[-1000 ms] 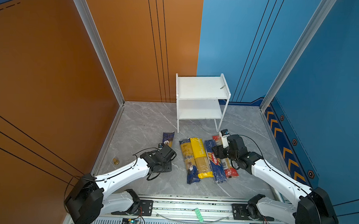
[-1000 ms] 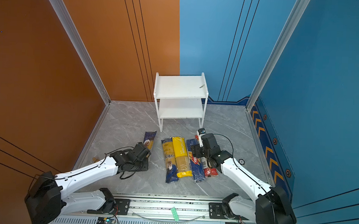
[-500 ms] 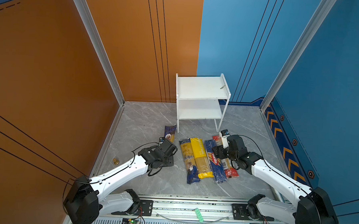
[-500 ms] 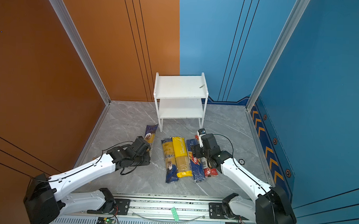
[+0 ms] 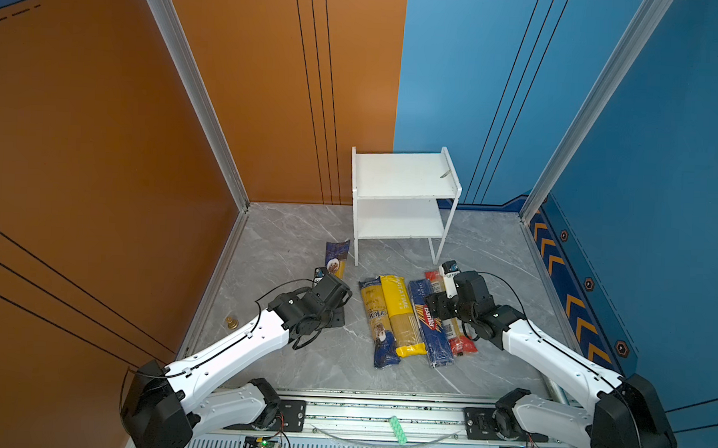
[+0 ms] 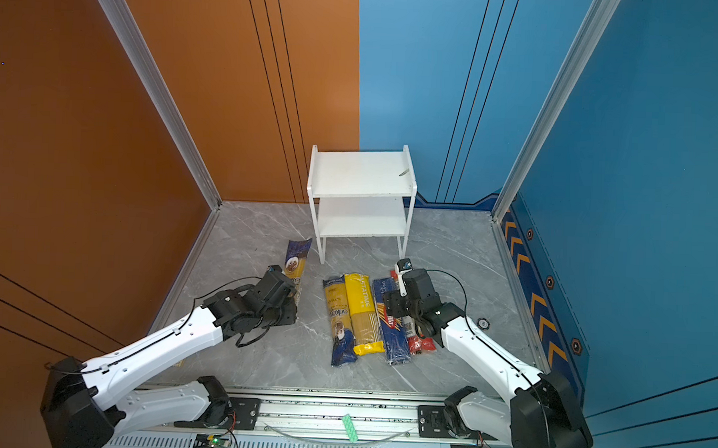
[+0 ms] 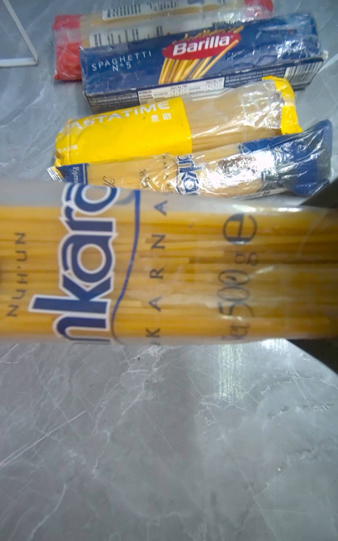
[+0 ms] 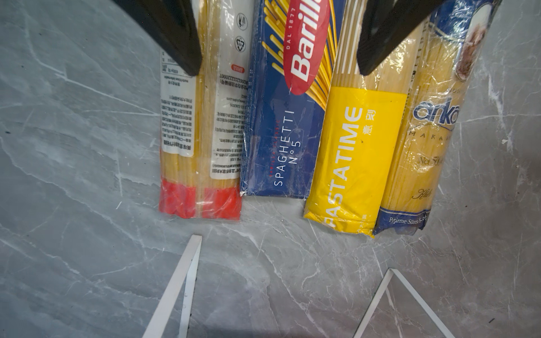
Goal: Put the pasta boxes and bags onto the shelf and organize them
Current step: 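Carry the upright Ankara bag with the left gripper toward the white shelf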
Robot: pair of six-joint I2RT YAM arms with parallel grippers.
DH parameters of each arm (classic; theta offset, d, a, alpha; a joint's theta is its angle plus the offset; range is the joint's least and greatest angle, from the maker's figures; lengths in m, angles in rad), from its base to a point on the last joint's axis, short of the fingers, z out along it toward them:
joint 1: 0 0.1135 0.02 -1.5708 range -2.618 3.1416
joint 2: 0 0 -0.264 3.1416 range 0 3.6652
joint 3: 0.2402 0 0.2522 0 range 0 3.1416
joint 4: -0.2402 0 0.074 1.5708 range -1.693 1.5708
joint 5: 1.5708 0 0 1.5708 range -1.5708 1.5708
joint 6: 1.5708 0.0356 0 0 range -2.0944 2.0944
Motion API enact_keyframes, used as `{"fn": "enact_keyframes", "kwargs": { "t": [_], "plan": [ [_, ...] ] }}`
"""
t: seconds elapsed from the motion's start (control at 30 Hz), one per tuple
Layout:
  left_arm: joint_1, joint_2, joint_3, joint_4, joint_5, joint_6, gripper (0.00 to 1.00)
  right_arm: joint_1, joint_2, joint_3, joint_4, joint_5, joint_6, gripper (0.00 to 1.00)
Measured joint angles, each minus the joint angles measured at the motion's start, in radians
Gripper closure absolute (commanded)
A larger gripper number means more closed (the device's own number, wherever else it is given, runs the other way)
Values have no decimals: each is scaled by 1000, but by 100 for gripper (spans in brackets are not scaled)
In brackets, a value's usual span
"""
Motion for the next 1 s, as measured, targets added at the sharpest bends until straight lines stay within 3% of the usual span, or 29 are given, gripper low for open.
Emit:
{"fn": "enact_keyframes", "kwargs": {
  "t": [0.43, 1.0],
  "plan": [
    [41, -4, 47, -22, -16, 44, 100, 0, -2, -1, -1, 7, 0, 18],
    [103, -6, 237, -50, -51, 153, 100, 0, 6, -1, -1, 7, 7, 18]
  ]
}}
